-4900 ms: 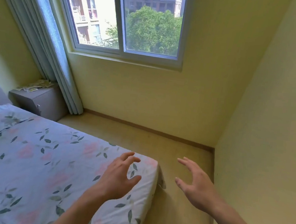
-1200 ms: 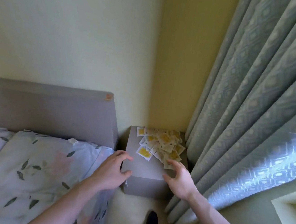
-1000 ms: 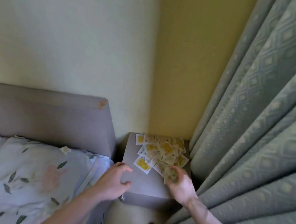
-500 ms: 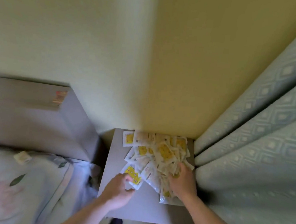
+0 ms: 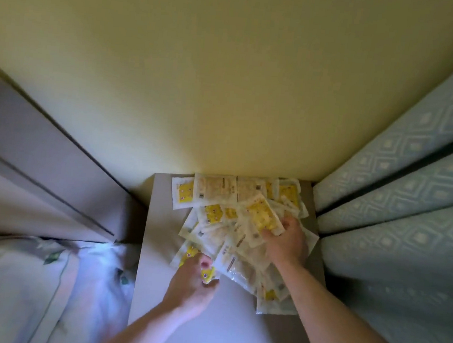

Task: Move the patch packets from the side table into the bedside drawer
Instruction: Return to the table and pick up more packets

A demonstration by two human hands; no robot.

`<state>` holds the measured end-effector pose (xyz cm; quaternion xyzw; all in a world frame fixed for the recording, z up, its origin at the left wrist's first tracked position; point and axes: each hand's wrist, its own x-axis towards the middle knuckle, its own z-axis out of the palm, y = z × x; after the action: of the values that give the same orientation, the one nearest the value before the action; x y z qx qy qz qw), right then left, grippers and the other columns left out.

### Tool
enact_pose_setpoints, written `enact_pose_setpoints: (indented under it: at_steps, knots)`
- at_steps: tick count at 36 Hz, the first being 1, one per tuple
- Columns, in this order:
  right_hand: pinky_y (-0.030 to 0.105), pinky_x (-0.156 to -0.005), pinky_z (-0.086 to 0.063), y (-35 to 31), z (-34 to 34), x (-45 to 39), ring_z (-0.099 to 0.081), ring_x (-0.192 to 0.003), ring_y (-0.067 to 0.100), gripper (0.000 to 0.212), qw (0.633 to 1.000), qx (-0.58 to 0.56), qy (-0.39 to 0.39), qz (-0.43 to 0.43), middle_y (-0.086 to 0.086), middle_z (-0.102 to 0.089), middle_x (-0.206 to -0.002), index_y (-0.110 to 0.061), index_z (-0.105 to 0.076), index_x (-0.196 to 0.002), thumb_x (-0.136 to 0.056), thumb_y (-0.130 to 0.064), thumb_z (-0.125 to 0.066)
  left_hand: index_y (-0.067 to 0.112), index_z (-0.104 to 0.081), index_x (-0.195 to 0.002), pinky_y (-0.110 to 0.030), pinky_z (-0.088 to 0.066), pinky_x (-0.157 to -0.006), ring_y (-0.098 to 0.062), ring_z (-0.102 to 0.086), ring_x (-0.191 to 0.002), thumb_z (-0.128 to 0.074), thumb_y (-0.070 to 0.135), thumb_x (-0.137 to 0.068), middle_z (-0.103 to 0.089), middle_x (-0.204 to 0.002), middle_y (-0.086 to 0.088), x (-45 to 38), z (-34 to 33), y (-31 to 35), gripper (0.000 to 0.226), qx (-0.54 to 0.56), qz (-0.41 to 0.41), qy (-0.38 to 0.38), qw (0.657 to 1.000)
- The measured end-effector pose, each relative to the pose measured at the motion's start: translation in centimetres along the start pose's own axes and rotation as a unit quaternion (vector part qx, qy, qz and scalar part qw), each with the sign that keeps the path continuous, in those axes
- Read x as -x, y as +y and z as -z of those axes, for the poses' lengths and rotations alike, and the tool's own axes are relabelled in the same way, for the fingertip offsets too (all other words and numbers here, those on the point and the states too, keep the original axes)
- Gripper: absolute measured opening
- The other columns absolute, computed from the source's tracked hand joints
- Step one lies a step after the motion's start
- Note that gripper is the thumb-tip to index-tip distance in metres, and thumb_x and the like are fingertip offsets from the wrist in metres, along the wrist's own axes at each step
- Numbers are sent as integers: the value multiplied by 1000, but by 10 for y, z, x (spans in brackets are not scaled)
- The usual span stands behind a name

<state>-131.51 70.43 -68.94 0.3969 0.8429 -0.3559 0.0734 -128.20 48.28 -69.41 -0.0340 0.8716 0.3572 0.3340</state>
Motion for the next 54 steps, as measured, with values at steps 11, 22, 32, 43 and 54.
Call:
enact_pose_setpoints:
  at_steps: [11,22,32,43,54]
  knots:
    - [45,-83,-57,51,51,43,-69,-93,23,9,960,-263,-12,-93,-3,-74,-97,-30,-73,-94,-95,-26,-64,28,-53,-105,-24,-45,-83,-10,-60,-93,-79,45,-80,-60,-103,12,-17,-18,25,40,131,122,54,982]
    - [37,-77,-56,65,76,62,-70,-97,26,14,922,-362,-42,-130,9,-73,-104,-15,-68,-104,-92,-8,-67,17,-67,-69,-32,-53,-72,-15,-66,-77,-65,36,-89,-68,-73,7,-20,-13,28,27,82,79,80,990]
    - [53,-94,-53,86,72,59,-67,-100,27,20,918,-347,-24,-193,10,-71,-115,-21,-71,-108,-93,-17,-59,28,-59,-72,-11,-38,-54,-6,-61,-67,-69,24,-93,-65,-72,11,16,23,-34,23,13,22,67,997]
    - [38,-79,-43,91,47,81,-61,-89,26,37,922,-293,-100,-234,8,-72,-97,-15,-73,-104,-95,-3,-40,40,-59,-87,-28,-50,-64,-11,-65,-71,-74,19,-86,-68,-74,6,44,35,-93,25,-30,54,60,996]
    - [30,-71,-44,19,5,80,-57,-87,21,23,976,-188,-111,-16,4,-61,-97,-14,-59,-103,-106,-15,-36,28,-53,-85,-30,-46,-64,-16,-56,-83,-60,20,-95,-47,-95,11,37,48,-95,15,-148,-67,154,975]
